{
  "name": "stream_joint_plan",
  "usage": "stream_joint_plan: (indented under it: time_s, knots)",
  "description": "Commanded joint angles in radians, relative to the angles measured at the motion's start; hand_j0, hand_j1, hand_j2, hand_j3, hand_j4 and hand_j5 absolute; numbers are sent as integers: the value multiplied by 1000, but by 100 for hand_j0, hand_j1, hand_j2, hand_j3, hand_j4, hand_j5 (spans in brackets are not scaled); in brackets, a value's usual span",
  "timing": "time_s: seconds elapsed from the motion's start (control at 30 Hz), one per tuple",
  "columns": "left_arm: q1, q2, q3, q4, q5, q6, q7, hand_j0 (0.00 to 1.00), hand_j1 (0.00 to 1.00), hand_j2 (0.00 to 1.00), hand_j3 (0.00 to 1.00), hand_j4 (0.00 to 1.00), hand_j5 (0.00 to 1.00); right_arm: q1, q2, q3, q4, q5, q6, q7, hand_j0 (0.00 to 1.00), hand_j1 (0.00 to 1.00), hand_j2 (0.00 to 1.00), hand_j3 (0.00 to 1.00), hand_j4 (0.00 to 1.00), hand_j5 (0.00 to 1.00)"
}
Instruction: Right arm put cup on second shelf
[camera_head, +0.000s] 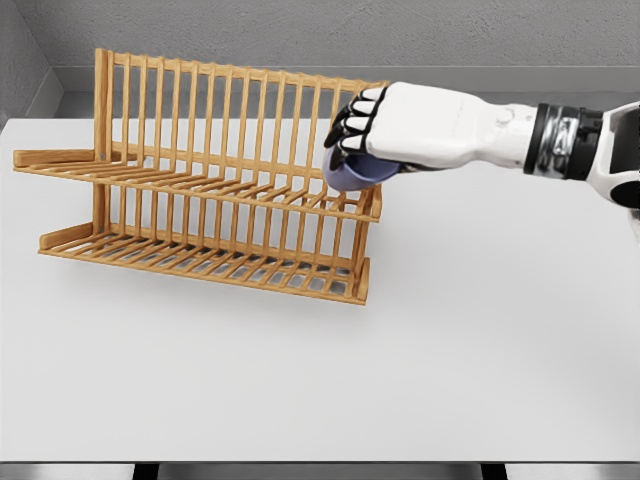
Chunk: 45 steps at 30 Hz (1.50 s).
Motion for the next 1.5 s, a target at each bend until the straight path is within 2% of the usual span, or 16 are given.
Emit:
stream_joint_plan:
  time_s: [0.0, 0.3, 0.33, 0.4, 0.6, 0.63, 0.77, 0.83, 0.9, 1.0, 1.03, 1.1, 1.17, 1.2, 1.37, 1.47]
  knots:
    - [0, 0, 0, 0, 0, 0, 0, 100, 100, 100, 100, 100, 100, 0, 5, 20, 0, -4, 4, -1, 65, 65, 65, 65, 65, 65]
    - [0, 0, 0, 0, 0, 0, 0, 100, 100, 100, 100, 100, 100, 0, 24, 60, 0, -4, 7, -1, 66, 66, 66, 66, 66, 66]
    - [0, 0, 0, 0, 0, 0, 0, 100, 100, 100, 100, 100, 100, 0, 28, 63, 0, -4, 7, -1, 68, 68, 68, 68, 68, 68]
    - [0, 0, 0, 0, 0, 0, 0, 100, 100, 100, 100, 100, 100, 0, 28, 66, 0, -4, 36, -1, 100, 100, 100, 100, 100, 100]
    - [0, 0, 0, 0, 0, 0, 0, 100, 100, 100, 100, 100, 100, 0, 25, 63, 0, -4, 24, -1, 100, 100, 100, 100, 100, 100]
    - [0, 0, 0, 0, 0, 0, 0, 100, 100, 100, 100, 100, 100, -3, 19, 51, 0, -4, 22, -1, 100, 100, 100, 100, 100, 100]
    - [0, 0, 0, 0, 0, 0, 0, 100, 100, 100, 100, 100, 100, -2, -38, -110, -2, -6, -7, -1, 100, 100, 100, 100, 100, 100]
    - [0, 0, 0, 0, 0, 0, 0, 100, 100, 100, 100, 100, 100, 8, -110, -193, 0, -85, -44, -1, 100, 100, 100, 100, 100, 100]
    - [0, 0, 0, 0, 0, 0, 0, 100, 100, 100, 100, 100, 100, 38, -153, -217, 0, -90, -44, -1, 100, 100, 100, 100, 100, 100]
    - [0, 0, 0, 0, 0, 0, 0, 100, 100, 100, 100, 100, 100, 98, -150, -217, 5, -90, -44, -1, 100, 100, 100, 100, 100, 100]
    - [0, 0, 0, 0, 0, 0, 0, 100, 100, 100, 100, 100, 100, 138, -141, -226, 6, -88, -44, -1, 100, 100, 100, 100, 100, 100]
    - [0, 0, 0, 0, 0, 0, 0, 100, 100, 100, 100, 100, 100, 253, -119, -355, 3, -88, -44, -1, 100, 100, 100, 100, 100, 100]
    - [0, 0, 0, 0, 0, 0, 0, 100, 100, 100, 100, 100, 100, 313, -32, -460, 3, -88, -44, -1, 100, 100, 100, 100, 100, 100]
    - [0, 0, 0, 0, 0, 0, 0, 100, 100, 100, 100, 100, 100, 334, -30, -496, 3, -88, -44, -1, 100, 100, 100, 100, 100, 100]
    - [0, 0, 0, 0, 0, 0, 0, 100, 100, 100, 100, 100, 100, 353, 28, -478, 3, -85, -44, -1, 100, 100, 100, 100, 100, 100]
    - [0, 0, 0, 0, 0, 0, 0, 100, 100, 100, 100, 100, 100, 383, 36, -473, 3, -82, -44, -1, 100, 100, 100, 100, 100, 100]
